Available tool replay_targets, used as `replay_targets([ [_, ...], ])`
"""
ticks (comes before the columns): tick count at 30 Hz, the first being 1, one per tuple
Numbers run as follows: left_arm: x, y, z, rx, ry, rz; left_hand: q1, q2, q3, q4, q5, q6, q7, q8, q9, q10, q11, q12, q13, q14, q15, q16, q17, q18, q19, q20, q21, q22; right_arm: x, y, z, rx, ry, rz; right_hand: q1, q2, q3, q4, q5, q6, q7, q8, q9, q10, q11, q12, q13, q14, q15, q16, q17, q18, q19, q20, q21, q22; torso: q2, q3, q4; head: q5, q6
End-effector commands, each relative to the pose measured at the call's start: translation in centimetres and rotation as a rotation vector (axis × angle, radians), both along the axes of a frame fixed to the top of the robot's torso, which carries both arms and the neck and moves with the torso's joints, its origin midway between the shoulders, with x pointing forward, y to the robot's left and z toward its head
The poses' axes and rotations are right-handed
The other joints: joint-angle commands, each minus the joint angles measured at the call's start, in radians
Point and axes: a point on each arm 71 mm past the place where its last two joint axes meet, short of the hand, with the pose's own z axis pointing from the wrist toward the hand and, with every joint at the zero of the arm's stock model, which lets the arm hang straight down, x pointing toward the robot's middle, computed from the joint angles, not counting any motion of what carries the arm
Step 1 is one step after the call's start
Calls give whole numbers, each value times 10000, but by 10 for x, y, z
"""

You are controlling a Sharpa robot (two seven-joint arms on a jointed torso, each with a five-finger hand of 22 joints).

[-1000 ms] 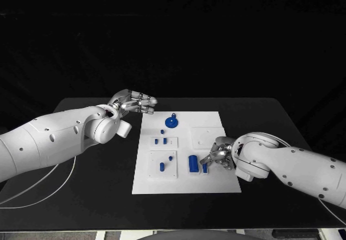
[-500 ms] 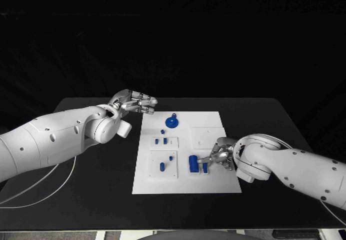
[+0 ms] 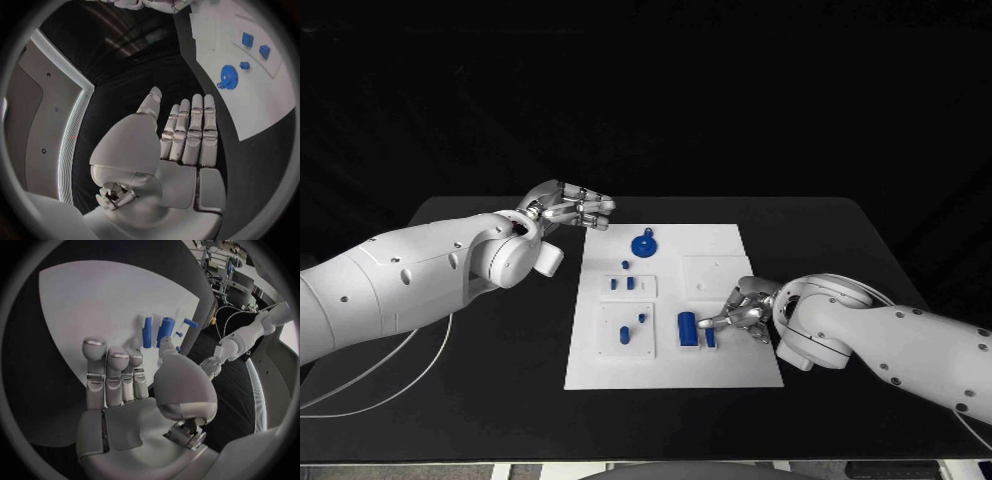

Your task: Assemble the parts on the task board

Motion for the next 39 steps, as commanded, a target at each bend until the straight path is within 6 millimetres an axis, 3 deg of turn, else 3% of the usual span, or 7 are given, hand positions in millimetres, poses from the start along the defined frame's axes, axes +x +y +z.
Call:
replay_targets([
  [1, 0, -2, 1, -46, -40, -151, -7, -3, 8, 35, 1, -62, -18, -9, 12, -76, 7, 17, 9, -42, 52, -16, 12, -89, -30, 15, 30, 9, 2, -5, 2, -45, -690, 82, 21, 179, -22, -134, 67, -101, 191, -20, -6, -74, 18, 66, -13, 4, -1, -4, 19, 177, 499, 31, 13, 16, -3, -2, -5, 3, 10],
  [10, 0, -2, 1, -45, -40, -148, -7, -3, 8, 35, 1, -62, -18, -9, 12, -76, 7, 17, 9, -42, 52, -16, 12, -89, -30, 15, 30, 9, 4, -13, 13, 513, -2037, 373, 638, 561, 348, -1170, 78, -584, 342, -25, -20, -67, 100, 335, 94, 5, 37, 169, 183, 266, 511, 78, 340, 195, 0, 5, 5, 6, 24],
  [15, 0, -2, 1, -45, -38, -153, -7, -3, 8, 35, 1, -62, -18, -9, 12, -76, 7, 17, 9, -42, 52, -16, 12, -89, -30, 15, 30, 9, 5, -14, 18, 900, -2676, 715, 913, 108, 1234, -1340, 419, -687, 398, -31, -34, -87, 131, 371, 102, -1, 59, 186, 205, 292, 504, 102, 368, 267, 0, -8, -1, -9, 35],
  [19, 0, -2, 1, -46, -33, -159, -7, -3, 8, 35, 1, -62, -18, -9, 12, -76, 7, 17, 9, -42, 52, -16, 12, -89, -30, 15, 30, 9, 3, -11, 21, 1345, -3155, 1393, 1457, 16, 2513, -2116, 534, -890, 476, -49, -79, -86, 160, 448, 152, 7, 113, 176, 200, 288, 490, 159, 367, 333, 1, -4, 4, -7, 27],
  [24, 0, -2, 1, -30, -11, -158, 5, 8, 22, 22, 16, -76, -14, -9, 12, -79, 8, 17, 9, -43, 51, -15, 12, -89, -31, 16, 27, 10, 1, -12, 20, 1502, -3209, 1859, 1519, 262, 4129, -2628, 242, -542, 441, -49, -85, -54, 154, 591, 250, 23, 99, 253, 265, 266, 495, 151, 426, 419, 0, -12, 7, -47, 40],
  [29, 0, -2, 1, -9, 7, -164, 13, 22, 33, 20, 22, -76, -14, -9, 12, -79, 7, 17, 9, -44, 51, -16, 11, -89, -29, 15, 28, 11, -4, -12, 13, 1447, -3273, 2472, 1251, 213, 5815, -3398, 1134, -292, 454, -42, -83, -21, 164, 713, 335, 13, 94, 324, 325, 233, 485, 142, 515, 550, -4, -8, 4, -36, 22],
  [39, 0, -1, 1, 69, -28, -174, 25, 35, 50, 15, 35, -82, -14, -11, 11, -79, 5, 16, 8, -46, 51, -16, 10, -90, -31, 14, 27, 11, -13, -8, 3, 1251, -3667, 3252, 907, 215, 6554, -3946, 1659, 194, 367, -39, -80, 72, 132, 787, 362, 11, 50, 386, 358, 175, 477, 101, 601, 753, 0, -2, 3, -29, 27],
])
